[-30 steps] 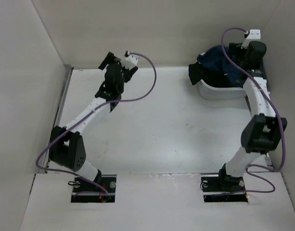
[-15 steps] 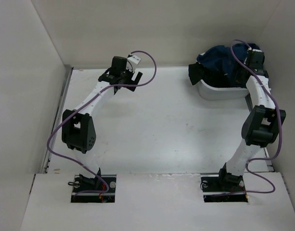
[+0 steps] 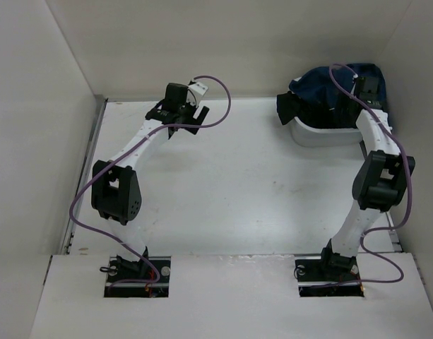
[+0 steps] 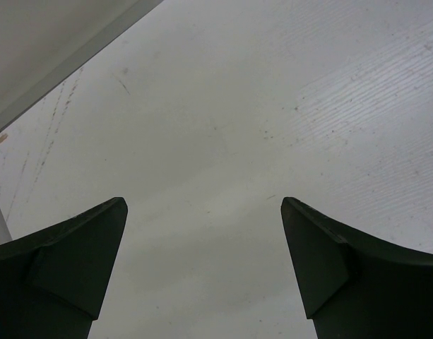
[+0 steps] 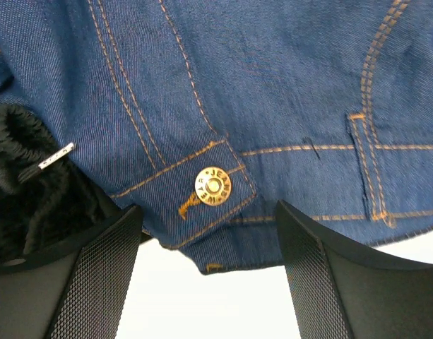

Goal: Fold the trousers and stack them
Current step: Grab the trousers from the pile, then move the trousers to the center of the board

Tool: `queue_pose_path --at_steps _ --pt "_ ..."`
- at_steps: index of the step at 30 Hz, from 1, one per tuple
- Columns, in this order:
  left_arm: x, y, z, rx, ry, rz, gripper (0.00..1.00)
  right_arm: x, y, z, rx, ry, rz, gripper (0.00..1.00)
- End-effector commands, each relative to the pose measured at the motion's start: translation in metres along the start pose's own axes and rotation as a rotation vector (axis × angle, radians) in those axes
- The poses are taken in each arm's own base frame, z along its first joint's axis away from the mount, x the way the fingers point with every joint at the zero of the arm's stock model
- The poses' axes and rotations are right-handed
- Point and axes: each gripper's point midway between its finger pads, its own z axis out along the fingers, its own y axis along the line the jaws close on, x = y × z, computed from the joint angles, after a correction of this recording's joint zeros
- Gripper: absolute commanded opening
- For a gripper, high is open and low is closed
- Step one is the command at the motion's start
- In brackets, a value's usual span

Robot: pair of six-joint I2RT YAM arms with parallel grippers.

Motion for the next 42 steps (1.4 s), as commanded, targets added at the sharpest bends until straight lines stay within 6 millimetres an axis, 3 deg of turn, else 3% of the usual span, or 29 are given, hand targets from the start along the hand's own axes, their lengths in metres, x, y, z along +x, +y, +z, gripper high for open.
queue_pose_path --at_steps 1,5,11,12,16,18,20,23,25,28,30,33,36,39,42 --pt "-0.018 0.012 -0.011 -0.037 -0.061 0.004 0.94 -0.013 0.002 0.002 0.008 -0.021 -0.028 0.77" --pt "-0.014 0.015 -0.011 -0.054 -0.05 0.005 0.94 -0.005 0.004 0.016 0.004 0.024 -0.057 0.68" --pt "-0.011 0.016 -0.012 -0.064 -0.044 0.011 0.93 -0.042 -0.008 0.002 0.06 -0.1 -0.019 0.04" --pt "-0.012 0.016 -0.013 -0.063 -0.046 0.012 0.93 -0.05 -0.009 -0.001 0.061 -0.118 -0.022 0.0" --pt "-0.013 0.018 -0.014 -0.078 -0.046 0.005 0.93 -0.078 -0.021 -0.017 0.1 -0.19 0.012 0.0" --pt "-0.014 0.02 -0.016 -0.087 -0.05 0.006 0.93 -0.108 -0.028 -0.04 0.13 -0.284 0.063 0.0" --pt "-0.015 0.023 -0.017 -0.101 -0.053 0.007 0.93 -0.151 -0.042 -0.075 0.179 -0.415 0.123 0.0" --pt "-0.02 0.033 -0.02 -0.133 -0.072 -0.002 0.93 -0.23 -0.064 -0.15 0.281 -0.67 0.232 0.0" --pt "-0.026 0.039 -0.022 -0.155 -0.091 -0.014 0.93 -0.283 -0.062 -0.219 0.288 -0.889 0.308 0.0" --pt "-0.034 0.052 -0.033 -0.192 -0.121 -0.039 0.93 -0.336 -0.04 -0.347 0.21 -1.273 0.408 0.0" --pt "-0.038 0.062 -0.043 -0.216 -0.141 -0.062 0.93 -0.348 -0.012 -0.434 0.094 -1.525 0.425 0.0" --pt "-0.036 0.082 -0.061 -0.255 -0.167 -0.129 0.93 -0.33 0.054 -0.573 -0.199 -1.899 0.336 0.0" --pt "-0.025 0.1 -0.08 -0.291 -0.181 -0.207 0.93 -0.278 0.126 -0.689 -0.56 -2.139 0.188 0.0" --pt "-0.006 0.116 -0.098 -0.332 -0.179 -0.262 0.93 -0.229 0.159 -0.757 -0.74 -2.244 0.182 0.0" --pt "0.005 0.128 -0.117 -0.366 -0.191 -0.288 0.95 -0.195 0.182 -0.795 -0.85 -2.299 0.161 0.0"
